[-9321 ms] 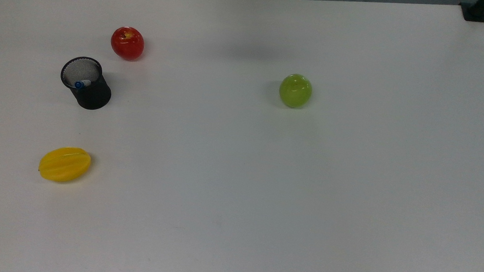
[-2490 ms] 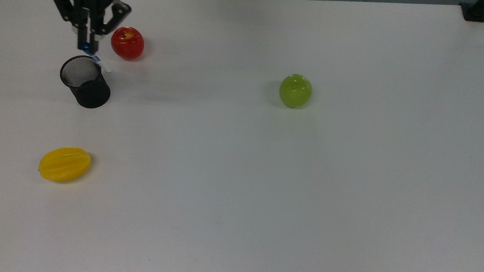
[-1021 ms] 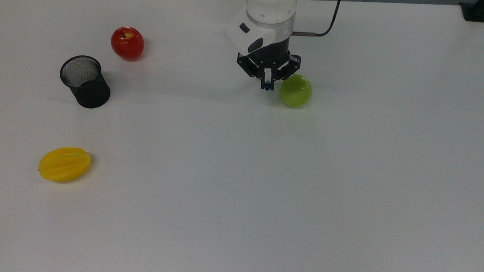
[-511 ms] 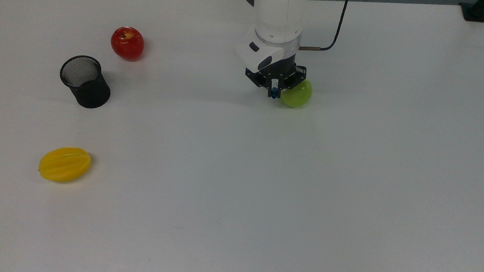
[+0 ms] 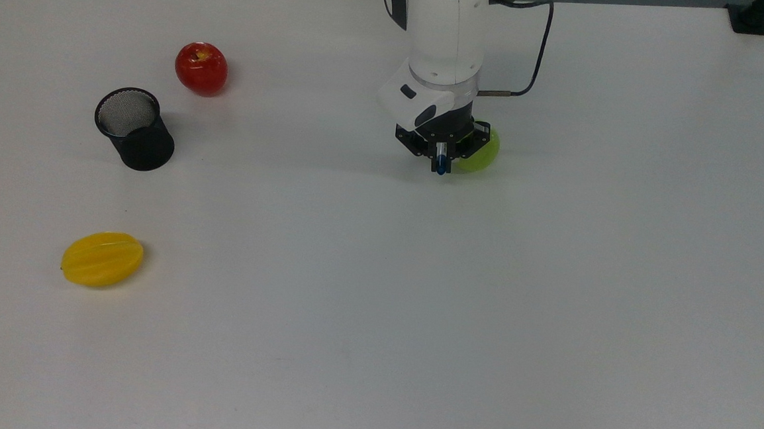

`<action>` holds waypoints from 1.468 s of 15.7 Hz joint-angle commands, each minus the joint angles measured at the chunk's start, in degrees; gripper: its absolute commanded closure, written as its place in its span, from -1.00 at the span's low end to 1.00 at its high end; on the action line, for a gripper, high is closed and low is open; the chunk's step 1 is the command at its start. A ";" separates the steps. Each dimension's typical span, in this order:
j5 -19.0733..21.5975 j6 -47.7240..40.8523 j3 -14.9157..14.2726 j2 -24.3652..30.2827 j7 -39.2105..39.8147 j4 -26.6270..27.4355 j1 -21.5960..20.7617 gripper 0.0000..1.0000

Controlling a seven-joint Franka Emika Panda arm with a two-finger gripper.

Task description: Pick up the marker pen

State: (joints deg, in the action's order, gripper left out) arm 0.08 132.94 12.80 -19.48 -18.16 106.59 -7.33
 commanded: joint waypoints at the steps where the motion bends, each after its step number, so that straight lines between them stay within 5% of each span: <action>1: 0.01 2.76 -0.14 -1.52 0.93 -0.25 -0.58 0.49; 5: -0.17 2.59 -0.14 -1.44 0.93 -0.25 -0.67 -0.92; 6: -0.43 2.50 -0.05 -1.44 0.93 -0.25 -0.67 -1.00; 13: -0.26 1.01 -0.05 1.28 0.23 -0.33 -0.15 -1.00; 23: 0.62 -20.94 -0.31 15.60 0.14 -2.96 2.84 -1.00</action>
State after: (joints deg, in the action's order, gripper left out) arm -0.08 120.03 12.79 -9.89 -18.13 103.56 -5.46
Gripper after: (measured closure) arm 0.000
